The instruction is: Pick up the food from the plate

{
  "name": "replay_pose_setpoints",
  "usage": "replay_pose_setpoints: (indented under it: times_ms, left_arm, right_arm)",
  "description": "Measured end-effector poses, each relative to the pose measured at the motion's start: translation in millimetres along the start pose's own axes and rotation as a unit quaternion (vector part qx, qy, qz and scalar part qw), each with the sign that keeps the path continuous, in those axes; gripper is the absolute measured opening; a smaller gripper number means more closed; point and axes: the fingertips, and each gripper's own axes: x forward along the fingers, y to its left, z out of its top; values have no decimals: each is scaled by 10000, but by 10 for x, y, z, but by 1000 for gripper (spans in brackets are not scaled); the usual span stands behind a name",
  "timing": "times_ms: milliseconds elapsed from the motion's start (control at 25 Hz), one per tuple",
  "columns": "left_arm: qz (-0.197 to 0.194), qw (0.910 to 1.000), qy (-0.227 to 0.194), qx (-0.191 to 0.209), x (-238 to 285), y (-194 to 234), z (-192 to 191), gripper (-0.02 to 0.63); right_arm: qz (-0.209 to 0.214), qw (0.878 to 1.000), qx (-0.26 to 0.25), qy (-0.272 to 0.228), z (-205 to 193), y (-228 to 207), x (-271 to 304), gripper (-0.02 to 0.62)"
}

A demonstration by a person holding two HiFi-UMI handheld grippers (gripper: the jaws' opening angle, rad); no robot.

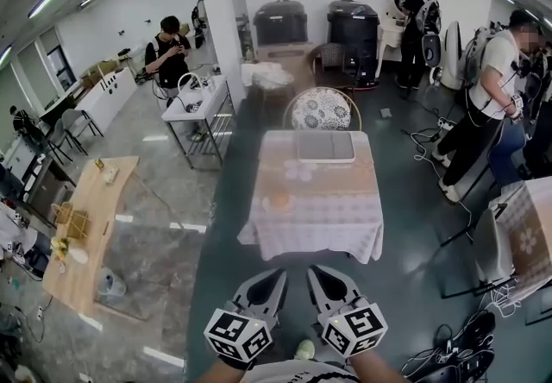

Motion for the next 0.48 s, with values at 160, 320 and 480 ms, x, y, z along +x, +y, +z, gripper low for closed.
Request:
replay_pose_setpoints:
  times_ms: [160, 320, 480]
  left_arm:
    - [-57, 10000, 35, -18, 158, 83, -14, 5]
    - [-94, 9999, 50, -28, 317, 252, 4, 5]
    - [-136, 9999, 100, -12, 520, 488, 39, 5]
  right_arm:
    - [-72, 10000, -4, 38, -9, -109, 113, 12]
    - [-142, 9999, -2, 93, -25, -213, 300, 12]
    - [-200, 9997, -10, 151, -32, -321, 575, 12]
